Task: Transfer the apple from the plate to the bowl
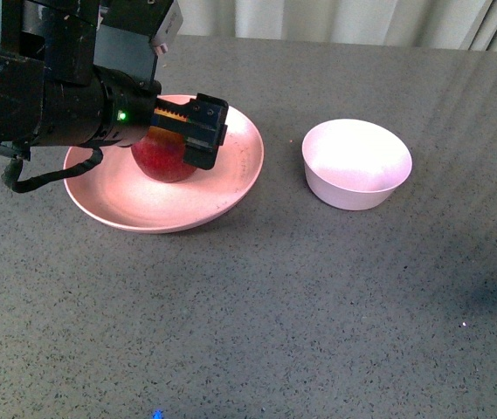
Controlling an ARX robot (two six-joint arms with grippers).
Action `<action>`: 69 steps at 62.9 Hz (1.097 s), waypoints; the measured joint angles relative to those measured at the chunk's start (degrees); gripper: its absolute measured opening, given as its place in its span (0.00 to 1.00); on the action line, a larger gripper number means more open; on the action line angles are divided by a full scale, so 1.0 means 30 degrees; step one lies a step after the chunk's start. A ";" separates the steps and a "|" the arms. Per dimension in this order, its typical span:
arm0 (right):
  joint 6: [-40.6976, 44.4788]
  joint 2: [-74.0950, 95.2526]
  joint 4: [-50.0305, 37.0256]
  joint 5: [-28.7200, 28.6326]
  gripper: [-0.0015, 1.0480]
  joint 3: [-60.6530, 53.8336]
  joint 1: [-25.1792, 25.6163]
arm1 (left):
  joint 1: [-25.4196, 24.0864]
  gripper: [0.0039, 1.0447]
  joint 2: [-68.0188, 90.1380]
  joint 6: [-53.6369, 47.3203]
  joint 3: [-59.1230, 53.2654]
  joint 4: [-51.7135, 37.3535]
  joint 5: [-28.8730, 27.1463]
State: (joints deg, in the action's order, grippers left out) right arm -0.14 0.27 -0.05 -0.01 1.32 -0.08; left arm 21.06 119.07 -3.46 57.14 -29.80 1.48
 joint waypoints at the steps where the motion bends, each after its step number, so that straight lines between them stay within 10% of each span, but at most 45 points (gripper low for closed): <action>1: 0.0000 0.0000 0.0000 0.0000 0.91 0.0007 0.0000 | -0.0007 0.92 0.0044 0.0000 0.0015 0.0000 -0.0007; 46: 0.0000 0.0000 0.0000 0.0000 0.91 0.0007 0.0000 | -0.0233 0.92 0.1056 0.0036 0.0408 0.0058 -0.0525; 69: 0.0000 0.0000 0.0000 0.0000 0.91 0.0007 0.0000 | -0.0044 0.76 0.0801 -0.0044 0.0408 0.0138 -0.0605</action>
State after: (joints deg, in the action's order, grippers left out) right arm -0.14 0.27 -0.05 -0.01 1.34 -0.08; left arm 20.93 121.47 -3.60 58.37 -29.39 -0.34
